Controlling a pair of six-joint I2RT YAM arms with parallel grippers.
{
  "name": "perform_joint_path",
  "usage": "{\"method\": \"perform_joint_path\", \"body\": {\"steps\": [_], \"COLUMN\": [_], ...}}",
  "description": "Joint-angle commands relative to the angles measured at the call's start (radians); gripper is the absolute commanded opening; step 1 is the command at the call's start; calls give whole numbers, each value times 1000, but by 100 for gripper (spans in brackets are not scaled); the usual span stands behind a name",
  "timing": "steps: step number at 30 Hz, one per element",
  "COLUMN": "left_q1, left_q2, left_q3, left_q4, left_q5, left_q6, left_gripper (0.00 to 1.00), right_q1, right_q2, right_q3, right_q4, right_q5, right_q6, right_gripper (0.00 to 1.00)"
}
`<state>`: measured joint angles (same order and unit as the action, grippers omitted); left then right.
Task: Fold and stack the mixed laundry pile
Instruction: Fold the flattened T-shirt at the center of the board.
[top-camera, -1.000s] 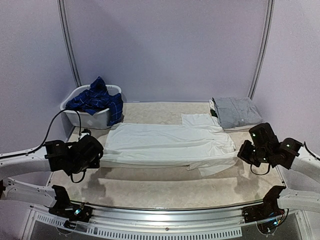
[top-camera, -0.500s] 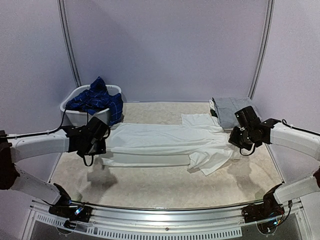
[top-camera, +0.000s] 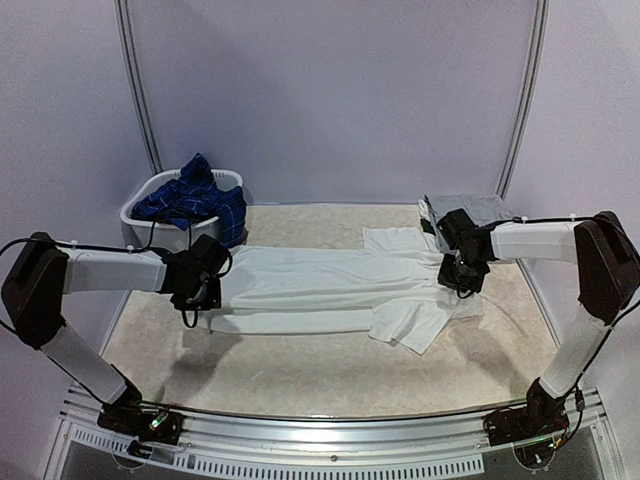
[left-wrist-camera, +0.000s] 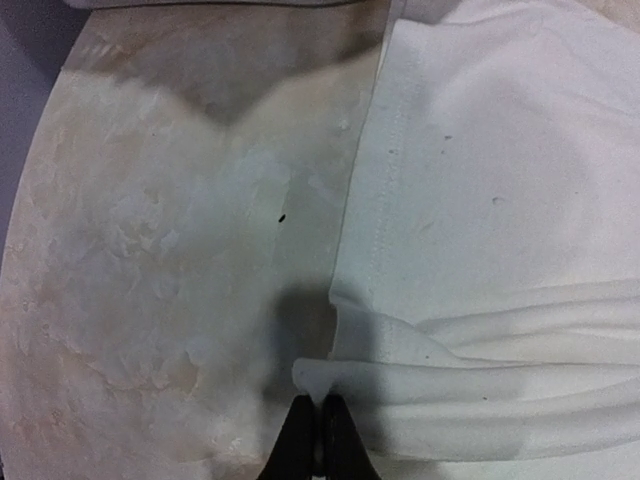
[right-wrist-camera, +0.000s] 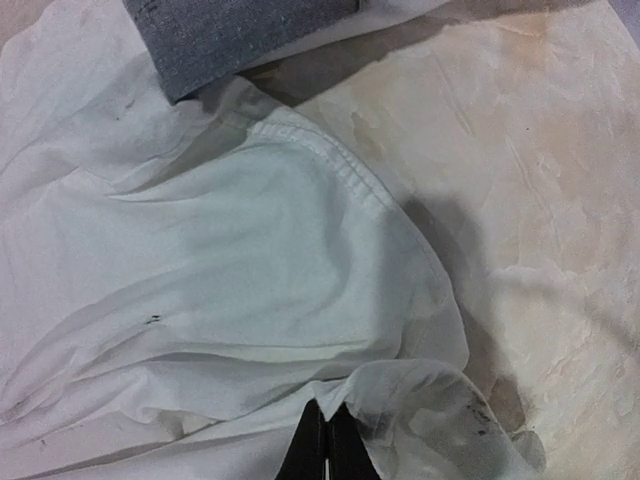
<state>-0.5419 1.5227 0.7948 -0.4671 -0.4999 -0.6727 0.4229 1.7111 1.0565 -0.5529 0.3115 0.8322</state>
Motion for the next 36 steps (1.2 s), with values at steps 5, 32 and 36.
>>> {"method": "perform_joint_path", "body": {"steps": [5,32,36], "left_q1": [17,10,8], "left_q2": [-1,-92,-115], "left_q3": [11,-74,-87], "left_q4": [51,95,87], "left_q5": [47,94,93], "left_q6": [48,55,57], "left_gripper": [0,0,0], "right_q1": [-13,398,448], "right_q2": [-87,-178,-72], "right_q3": [13,-292,-195], "right_q4": [-101,58,-103], "right_q5": [48,-150,-32], "right_q6": [-75,158,194], "right_gripper": [46,61,54]}}
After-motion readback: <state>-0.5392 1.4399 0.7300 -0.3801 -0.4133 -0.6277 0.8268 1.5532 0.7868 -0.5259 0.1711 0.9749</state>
